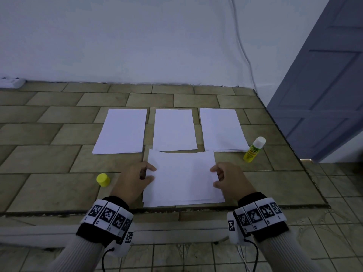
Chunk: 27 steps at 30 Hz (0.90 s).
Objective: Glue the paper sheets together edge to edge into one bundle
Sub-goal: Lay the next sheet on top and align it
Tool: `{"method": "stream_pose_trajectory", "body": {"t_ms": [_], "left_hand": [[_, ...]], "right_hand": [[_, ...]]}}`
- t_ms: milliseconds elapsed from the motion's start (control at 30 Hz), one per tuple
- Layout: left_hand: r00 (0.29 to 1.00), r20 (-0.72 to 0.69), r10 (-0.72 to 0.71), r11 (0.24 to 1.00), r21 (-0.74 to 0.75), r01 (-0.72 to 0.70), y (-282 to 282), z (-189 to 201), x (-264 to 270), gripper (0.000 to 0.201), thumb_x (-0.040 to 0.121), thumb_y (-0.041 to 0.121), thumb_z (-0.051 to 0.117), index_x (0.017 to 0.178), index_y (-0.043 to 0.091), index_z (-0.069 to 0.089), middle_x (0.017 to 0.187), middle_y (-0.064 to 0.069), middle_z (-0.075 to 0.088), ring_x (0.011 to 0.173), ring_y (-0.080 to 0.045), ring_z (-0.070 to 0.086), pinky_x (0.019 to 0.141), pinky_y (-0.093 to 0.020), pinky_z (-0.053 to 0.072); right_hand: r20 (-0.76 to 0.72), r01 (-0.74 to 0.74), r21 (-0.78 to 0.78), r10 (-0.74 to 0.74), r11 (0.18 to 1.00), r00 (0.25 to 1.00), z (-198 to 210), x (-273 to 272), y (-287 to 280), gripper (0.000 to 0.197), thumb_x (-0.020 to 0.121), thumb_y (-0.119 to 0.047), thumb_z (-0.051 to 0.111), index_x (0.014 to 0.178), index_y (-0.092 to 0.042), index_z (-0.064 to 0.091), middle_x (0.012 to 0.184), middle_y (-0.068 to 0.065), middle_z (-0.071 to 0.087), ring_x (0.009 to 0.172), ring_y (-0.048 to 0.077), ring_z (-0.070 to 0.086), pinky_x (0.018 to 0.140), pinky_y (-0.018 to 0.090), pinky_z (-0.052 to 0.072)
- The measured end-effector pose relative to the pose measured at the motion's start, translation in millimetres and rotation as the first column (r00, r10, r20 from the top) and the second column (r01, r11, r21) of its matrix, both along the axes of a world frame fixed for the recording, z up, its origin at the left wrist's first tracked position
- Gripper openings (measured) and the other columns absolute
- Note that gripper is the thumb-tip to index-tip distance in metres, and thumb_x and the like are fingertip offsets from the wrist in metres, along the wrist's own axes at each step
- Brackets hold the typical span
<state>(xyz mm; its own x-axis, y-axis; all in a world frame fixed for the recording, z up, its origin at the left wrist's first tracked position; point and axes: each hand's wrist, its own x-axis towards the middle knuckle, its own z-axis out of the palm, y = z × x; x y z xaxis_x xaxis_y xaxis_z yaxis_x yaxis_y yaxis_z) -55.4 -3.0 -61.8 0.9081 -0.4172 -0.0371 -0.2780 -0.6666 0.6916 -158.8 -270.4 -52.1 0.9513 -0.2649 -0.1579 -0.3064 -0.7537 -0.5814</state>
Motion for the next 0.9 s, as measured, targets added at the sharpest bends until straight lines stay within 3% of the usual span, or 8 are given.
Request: {"method": "stream_pose_trajectory", "body": {"t_ms": [167,300,367,533,900], "left_hand": [[1.000,-0.013,0.005,1.000,-0.007,-0.005,0.7,1.1,-1.1,0.020,0.087,0.014,0.071,0.105,0.020,0.065,0.094,0.013,0.055,0.081,0.003,0.049,0.064,-0.001,0.035],[0.999,-0.029,0.012,1.000,0.001,-0.012,-0.3,1.7,-0.4,0.020,0.088,0.015,0.070,0.106,0.020,0.065,0.096,0.013,0.055,0.086,-0.001,0.049,0.066,-0.003,0.034],[0.999,-0.038,0.012,1.000,-0.002,-0.012,-0.6,1.3,0.1,0.020,0.088,0.015,0.070,0.106,0.021,0.065,0.092,0.016,0.053,0.082,0.003,0.049,0.066,-0.003,0.034],[0.999,-0.045,0.004,1.000,0.006,-0.004,0.7,0.2,0.9,0.020,0.086,0.018,0.072,0.104,0.025,0.065,0.092,0.019,0.054,0.083,0.006,0.049,0.065,-0.004,0.034],[0.996,-0.092,-0.002,1.000,-0.017,0.000,3.1,-3.9,4.1,0.020,0.085,0.019,0.074,0.100,0.028,0.064,0.095,0.016,0.057,0.086,0.005,0.051,0.066,-0.006,0.036]], "right_hand": [[0.012,-0.004,0.046,0.003,0.999,1.000,-0.6,-4.1,-5.5,0.042,0.073,-0.003,0.077,0.112,-0.011,0.064,0.095,-0.003,0.050,0.082,0.011,0.053,0.072,0.013,0.045],[-0.005,-0.024,0.051,0.025,0.998,1.000,-1.0,-5.4,-8.4,0.040,0.073,-0.007,0.078,0.110,-0.014,0.064,0.087,-0.009,0.048,0.076,0.005,0.050,0.064,0.009,0.040],[-0.019,-0.035,0.054,0.036,0.998,0.999,-1.4,-6.7,-10.4,0.039,0.073,-0.009,0.079,0.109,-0.015,0.064,0.085,-0.010,0.049,0.073,0.004,0.050,0.061,0.009,0.039],[-0.023,-0.035,0.123,0.039,0.992,0.999,-2.4,-9.5,-16.2,0.040,0.072,-0.009,0.081,0.107,-0.016,0.064,0.093,0.000,0.059,0.079,0.009,0.057,0.066,0.012,0.047],[-0.004,-0.055,0.165,0.056,0.985,0.998,-5.1,-13.2,-20.7,0.041,0.070,-0.008,0.082,0.105,-0.018,0.063,0.094,0.001,0.060,0.083,0.014,0.060,0.071,0.017,0.053]]}}
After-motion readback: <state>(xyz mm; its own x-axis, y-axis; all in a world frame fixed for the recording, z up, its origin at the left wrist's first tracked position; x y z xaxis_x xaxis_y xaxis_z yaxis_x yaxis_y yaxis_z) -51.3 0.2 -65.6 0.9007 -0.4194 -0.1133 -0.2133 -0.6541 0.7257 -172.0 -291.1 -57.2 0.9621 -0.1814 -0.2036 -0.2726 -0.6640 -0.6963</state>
